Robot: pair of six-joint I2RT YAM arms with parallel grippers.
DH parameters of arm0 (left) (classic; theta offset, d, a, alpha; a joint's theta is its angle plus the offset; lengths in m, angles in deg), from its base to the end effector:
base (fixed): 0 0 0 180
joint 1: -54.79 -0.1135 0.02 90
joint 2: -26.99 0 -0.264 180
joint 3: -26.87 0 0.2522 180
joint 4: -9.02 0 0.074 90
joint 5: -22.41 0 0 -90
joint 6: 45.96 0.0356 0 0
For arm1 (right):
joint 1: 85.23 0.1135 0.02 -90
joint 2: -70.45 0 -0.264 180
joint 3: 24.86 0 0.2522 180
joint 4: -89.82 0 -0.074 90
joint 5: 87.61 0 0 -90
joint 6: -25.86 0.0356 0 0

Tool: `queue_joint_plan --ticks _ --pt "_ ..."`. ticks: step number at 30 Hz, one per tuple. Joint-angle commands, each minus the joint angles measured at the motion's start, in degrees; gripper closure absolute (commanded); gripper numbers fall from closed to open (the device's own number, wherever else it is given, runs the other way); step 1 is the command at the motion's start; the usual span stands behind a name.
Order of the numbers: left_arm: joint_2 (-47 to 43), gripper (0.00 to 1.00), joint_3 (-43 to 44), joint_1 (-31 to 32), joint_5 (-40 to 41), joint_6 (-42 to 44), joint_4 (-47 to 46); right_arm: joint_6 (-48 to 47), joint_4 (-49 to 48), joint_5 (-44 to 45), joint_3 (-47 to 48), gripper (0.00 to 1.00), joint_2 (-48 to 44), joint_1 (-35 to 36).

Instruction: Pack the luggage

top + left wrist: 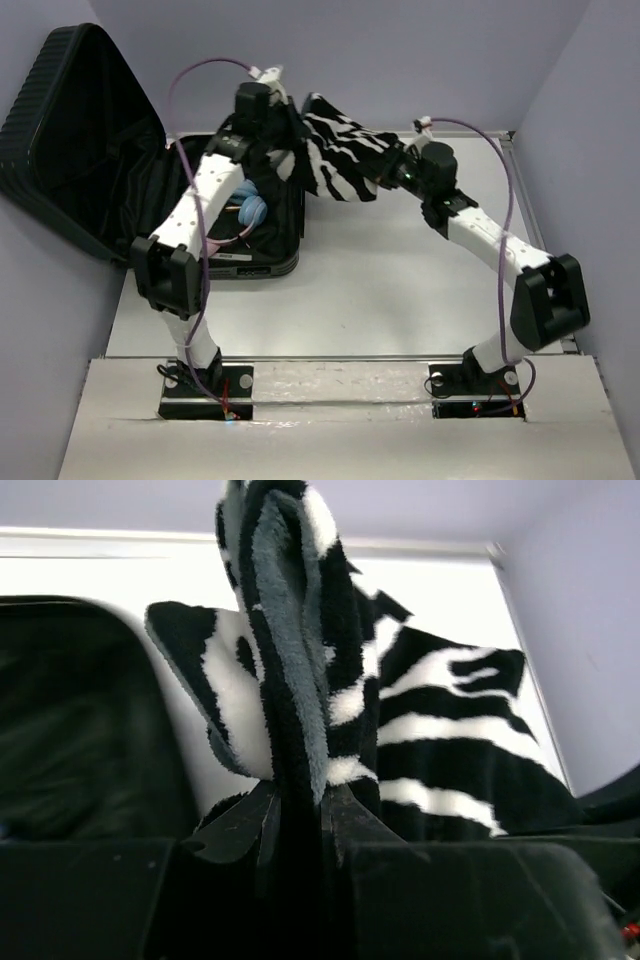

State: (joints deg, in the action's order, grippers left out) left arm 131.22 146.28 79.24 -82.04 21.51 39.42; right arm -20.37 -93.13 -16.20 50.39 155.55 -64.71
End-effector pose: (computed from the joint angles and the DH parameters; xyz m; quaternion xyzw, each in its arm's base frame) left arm 0.3905 -0.1873 0.4070 0.0896 0.7868 -0.3318 0.5127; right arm 0.3265 0.1343 0.3204 0.0439 0.7450 0.4506 0.4899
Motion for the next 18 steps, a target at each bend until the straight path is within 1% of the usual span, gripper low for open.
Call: queue_joint_plan --ticks 1,2,3,4,5,6,7,8,9,10,12,15,18 --pt "-11.82 0.94 -8.41 -12.62 1.81 0.3 1.56 -1.14 0.7 -0.74 14.15 0.93 11.79 8.57" --pt "-13.59 0.94 -11.66 -15.19 1.02 -0.76 0.33 -1.4 1.06 -0.57 18.7 0.93 14.11 11.28" --pt "-17.26 0.91 -18.48 -17.57 0.66 -2.86 -2.03 -1.75 1.41 -0.66 21.1 0.93 19.0 12.61" --pt "-19.21 0.79 -21.76 -21.07 0.92 -3.31 -3.19 -2.97 3.33 -1.27 23.73 0.93 21.75 13.75" --pt "-21.06 0.58 -24.41 -22.32 4.75 -3.58 -3.72 -3.86 5.18 -1.53 26.8 0.81 24.65 14.98" --pt "-24.21 0.14 -28.09 -23.29 8.27 -3.49 -3.12 -5.43 7.55 -2.06 34.14 0.64 27.63 17.43" --pt "-25.72 0.01 -29.43 -23.91 15.53 -2.53 -2.5 -10.15 16.53 -1.98 38.83 0.32 34.1 18.41" --pt "-27.04 0.01 -30.49 -23.92 18.82 -1.74 -2.15 -12.63 22.45 -0.24 43.31 0.32 36.95 19.29" --pt "-28.36 0.01 -31.98 -23.92 21.11 -0.95 -2.06 -14.48 26.08 1.26 46.93 0.02 39.07 20.0" --pt "-30.38 0.01 -32.17 -23.92 24.62 0.36 -1.1 -16.07 28.38 1.8 49.75 0.0 41.09 20.0" --pt "-33.45 0.01 -32.34 -23.92 26.41 1.16 -0.21 -16.26 28.4 2.59 49.34 0.0 41.11 20.0" --pt "-36.89 0.01 -32.87 -23.92 25.62 1.87 0.32 -17.31 28.49 4.26 48.28 0.0 39.53 20.0" --pt "-42.86 0.01 -34.36 -23.92 24.57 2.13 1.55 -18.63 28.57 6.37 46.09 0.0 36.9 20.0"
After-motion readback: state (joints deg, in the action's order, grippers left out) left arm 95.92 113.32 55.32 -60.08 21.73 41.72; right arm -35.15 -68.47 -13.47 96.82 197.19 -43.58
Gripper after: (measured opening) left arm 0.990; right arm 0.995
